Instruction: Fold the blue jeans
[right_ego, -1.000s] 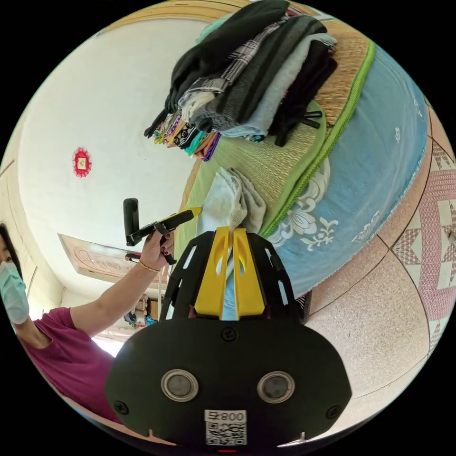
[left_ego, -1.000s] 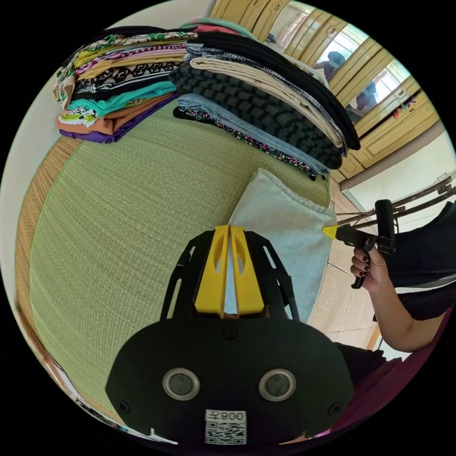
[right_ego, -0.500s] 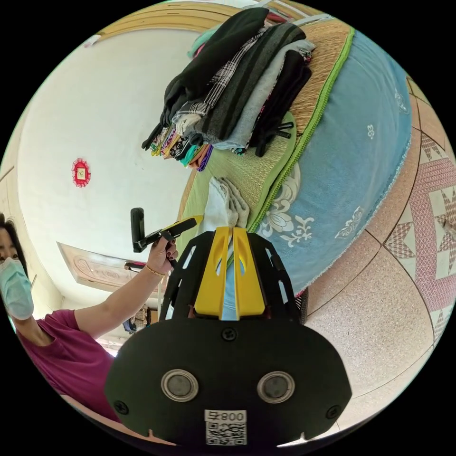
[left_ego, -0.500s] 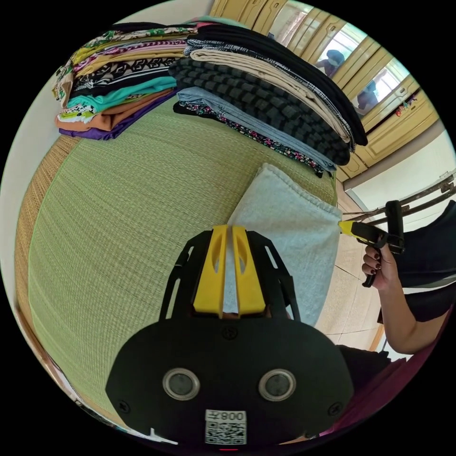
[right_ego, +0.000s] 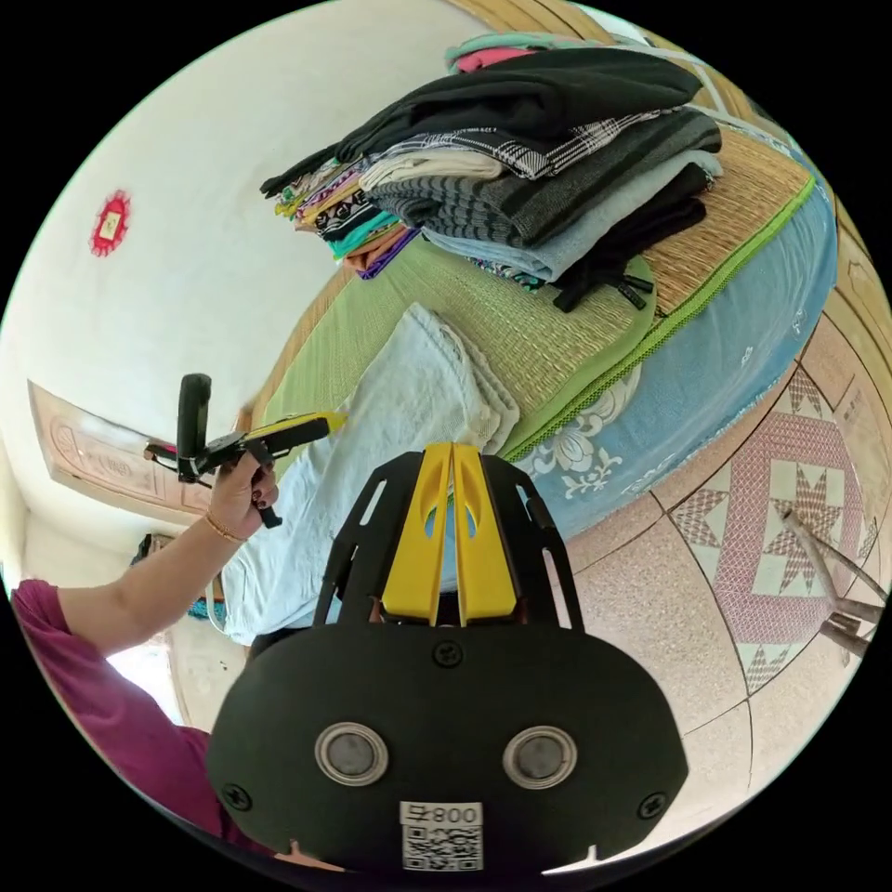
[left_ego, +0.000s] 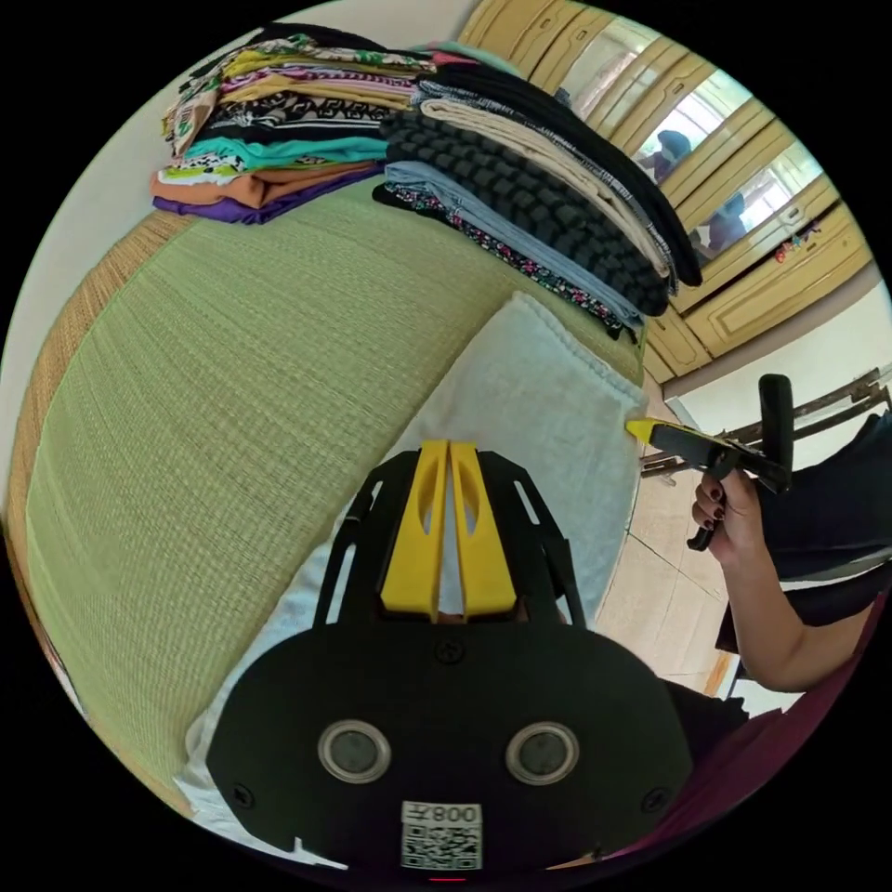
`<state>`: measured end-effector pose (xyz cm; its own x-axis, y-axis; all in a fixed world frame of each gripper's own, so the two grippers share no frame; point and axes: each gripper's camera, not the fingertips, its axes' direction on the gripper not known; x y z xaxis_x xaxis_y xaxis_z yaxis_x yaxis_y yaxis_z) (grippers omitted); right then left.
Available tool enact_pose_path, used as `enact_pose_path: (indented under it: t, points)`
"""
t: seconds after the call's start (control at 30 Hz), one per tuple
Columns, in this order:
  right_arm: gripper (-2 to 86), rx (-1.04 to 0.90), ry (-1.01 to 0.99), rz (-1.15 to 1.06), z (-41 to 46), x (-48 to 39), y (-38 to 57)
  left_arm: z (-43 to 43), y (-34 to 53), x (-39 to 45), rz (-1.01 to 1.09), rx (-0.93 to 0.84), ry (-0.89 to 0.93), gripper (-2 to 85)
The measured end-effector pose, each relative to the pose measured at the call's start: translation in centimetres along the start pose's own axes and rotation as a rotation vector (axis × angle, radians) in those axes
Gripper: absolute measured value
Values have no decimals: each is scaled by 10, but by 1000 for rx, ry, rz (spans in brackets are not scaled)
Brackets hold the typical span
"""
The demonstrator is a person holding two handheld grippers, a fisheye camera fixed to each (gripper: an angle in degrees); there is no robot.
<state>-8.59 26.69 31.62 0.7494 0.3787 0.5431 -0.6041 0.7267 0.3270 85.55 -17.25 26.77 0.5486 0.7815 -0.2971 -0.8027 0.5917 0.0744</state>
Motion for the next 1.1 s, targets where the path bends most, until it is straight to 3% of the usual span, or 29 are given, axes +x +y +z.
enact_pose_path:
  t: [0.13,0.23,0.27,0.37,0.53,0.6,0.73,0.8,0.9,1.1]
  points:
    - [1,-11,-65,-93,-18,-42,-13,-53,99,-24,-40,45,48,1]
    - [1,-96,-147,-259,0,-112,-24,-74,184,-55,-155,-28,1,1]
    - [1,-167,-151,-337,20,-143,-26,-74,216,-71,-213,-95,3,1]
    - [1,-404,-92,-458,87,-191,-26,-99,274,-108,-351,-16,144,1]
    - [5,-406,-102,-478,75,-213,-60,-179,336,-151,-419,149,4,0]
    - [11,-401,-197,-528,68,-240,-86,-208,366,-176,-473,208,-69,1]
    - [39,-438,-343,-650,91,-315,-125,-224,439,-227,-609,121,-191,1]
    - [61,-500,-437,-736,126,-374,-145,-217,466,-239,-625,85,-153,1]
    - [75,-606,-487,-823,180,-445,-161,-229,501,-249,-639,182,-120,1]
    - [86,-851,-473,-891,263,-513,-155,-249,542,-272,-608,207,-78,2]
